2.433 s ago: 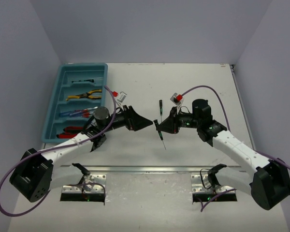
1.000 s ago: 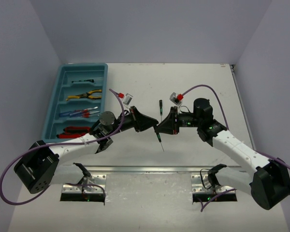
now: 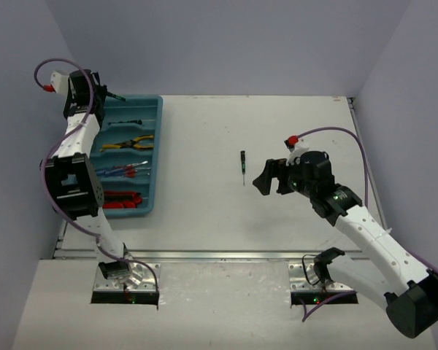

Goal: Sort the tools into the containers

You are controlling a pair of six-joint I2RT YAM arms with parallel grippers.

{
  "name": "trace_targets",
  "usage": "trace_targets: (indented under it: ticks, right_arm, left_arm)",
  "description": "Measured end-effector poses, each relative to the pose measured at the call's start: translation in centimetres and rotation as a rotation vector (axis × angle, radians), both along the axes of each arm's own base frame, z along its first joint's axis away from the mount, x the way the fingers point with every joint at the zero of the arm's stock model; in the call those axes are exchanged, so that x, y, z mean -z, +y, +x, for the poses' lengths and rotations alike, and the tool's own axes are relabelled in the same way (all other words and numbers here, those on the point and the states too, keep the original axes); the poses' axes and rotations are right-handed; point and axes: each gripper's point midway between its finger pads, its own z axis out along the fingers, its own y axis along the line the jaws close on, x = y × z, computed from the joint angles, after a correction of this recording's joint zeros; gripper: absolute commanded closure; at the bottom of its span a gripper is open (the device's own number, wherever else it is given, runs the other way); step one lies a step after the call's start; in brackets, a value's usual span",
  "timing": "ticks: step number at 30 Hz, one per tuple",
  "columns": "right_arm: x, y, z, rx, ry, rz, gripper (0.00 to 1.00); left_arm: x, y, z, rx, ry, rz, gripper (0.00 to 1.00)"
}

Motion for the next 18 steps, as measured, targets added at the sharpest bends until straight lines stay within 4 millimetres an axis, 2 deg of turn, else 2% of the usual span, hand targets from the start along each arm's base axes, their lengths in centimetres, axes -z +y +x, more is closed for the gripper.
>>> trace_targets:
  ticks: [3, 4, 7, 8, 10, 12, 14, 18]
  right_arm:
    - [0.6, 0.1, 0.0, -0.005, 0.017, -0.004, 0.01]
    - [0.9, 0.2, 0.1, -0.005, 0.026, -0.007, 0.01]
    - [1.7, 0.2, 0.2, -0.003, 0.053, -0.018, 0.01]
    - [2.0, 0.3, 0.2, -0.003, 0.061, -0.022, 0.01]
    - [2.4, 0.3, 0.3, -0.003, 0.074, -0.029, 0.01]
    - [2.7, 0.3, 0.3, -0.003, 0.083, -0.033, 0.01]
    - [2.9, 0.4, 0.4, -0.001, 0.090, -0.032, 0.01]
    - [4.5, 0.9, 0.8, -0.003, 0.148, -0.042, 0.01]
  left_arm:
    - [3.1, 2.4, 2.3, -0.015, 0.055, 0.001, 1.00]
    - [4.7, 2.7, 2.8, -0.013, 0.082, -0.007, 0.95]
    - [9.1, 2.9, 3.8, 0.014, 0.144, -0.048, 0.47]
    - [10.5, 2.7, 3.9, 0.026, 0.164, -0.068, 0.39]
    - [12.1, 2.0, 4.0, 0.050, 0.187, -0.103, 0.31]
    - [12.6, 1.4, 4.0, 0.073, 0.194, -0.129, 0.27]
    - [11.9, 0.9, 4.4, 0.102, 0.178, -0.145, 0.22]
    - [8.5, -0.2, 4.6, 0.153, 0.119, -0.158, 0.07]
